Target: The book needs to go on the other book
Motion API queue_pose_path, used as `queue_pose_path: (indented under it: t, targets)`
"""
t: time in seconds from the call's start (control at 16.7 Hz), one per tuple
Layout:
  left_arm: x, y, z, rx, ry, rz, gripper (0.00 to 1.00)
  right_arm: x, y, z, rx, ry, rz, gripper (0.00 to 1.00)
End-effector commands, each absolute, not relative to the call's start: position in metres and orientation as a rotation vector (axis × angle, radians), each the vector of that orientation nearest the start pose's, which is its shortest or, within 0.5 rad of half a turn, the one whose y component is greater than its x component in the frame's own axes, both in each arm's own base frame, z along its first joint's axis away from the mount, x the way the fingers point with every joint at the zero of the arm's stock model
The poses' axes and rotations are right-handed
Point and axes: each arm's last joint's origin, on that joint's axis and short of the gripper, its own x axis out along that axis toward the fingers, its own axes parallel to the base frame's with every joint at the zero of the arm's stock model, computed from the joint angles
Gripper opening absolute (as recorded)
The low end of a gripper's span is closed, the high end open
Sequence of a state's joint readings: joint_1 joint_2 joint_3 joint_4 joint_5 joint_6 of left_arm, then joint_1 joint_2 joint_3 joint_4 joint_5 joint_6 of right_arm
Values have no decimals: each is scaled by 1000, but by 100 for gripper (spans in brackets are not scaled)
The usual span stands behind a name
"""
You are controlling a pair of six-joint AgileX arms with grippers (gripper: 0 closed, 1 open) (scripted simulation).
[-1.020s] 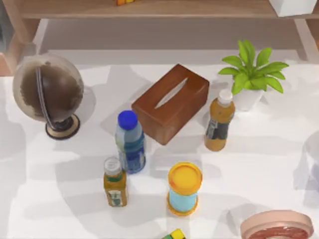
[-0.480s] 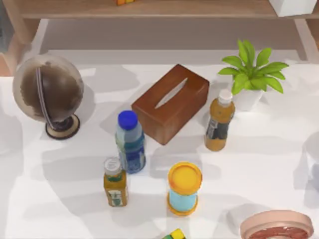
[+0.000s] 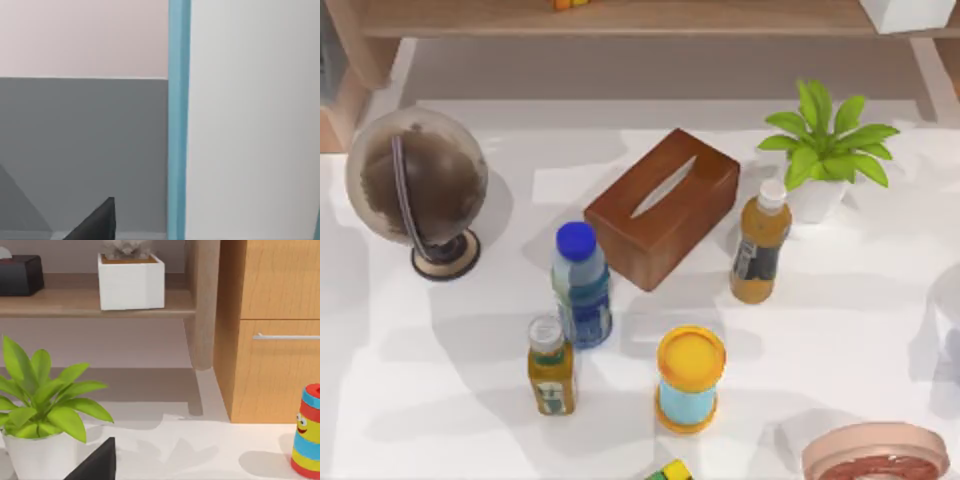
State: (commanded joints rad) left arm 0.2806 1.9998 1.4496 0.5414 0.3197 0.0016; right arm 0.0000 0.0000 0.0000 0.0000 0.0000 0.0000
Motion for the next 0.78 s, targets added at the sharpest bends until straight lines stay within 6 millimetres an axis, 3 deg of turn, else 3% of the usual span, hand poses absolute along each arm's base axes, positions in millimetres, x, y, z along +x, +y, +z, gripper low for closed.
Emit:
queue_pose_path:
  t: [0.24, 0.48, 0.78]
  targets:
    - [467, 135, 248, -15, 5, -17, 100, 106, -1, 160, 0, 0, 0, 100]
    - [468, 135, 248, -15, 4, -17, 100, 106, -1, 160, 0, 0, 0, 100]
    - [468, 135, 248, -15, 4, -17, 62, 106, -1, 160, 0, 0, 0, 100]
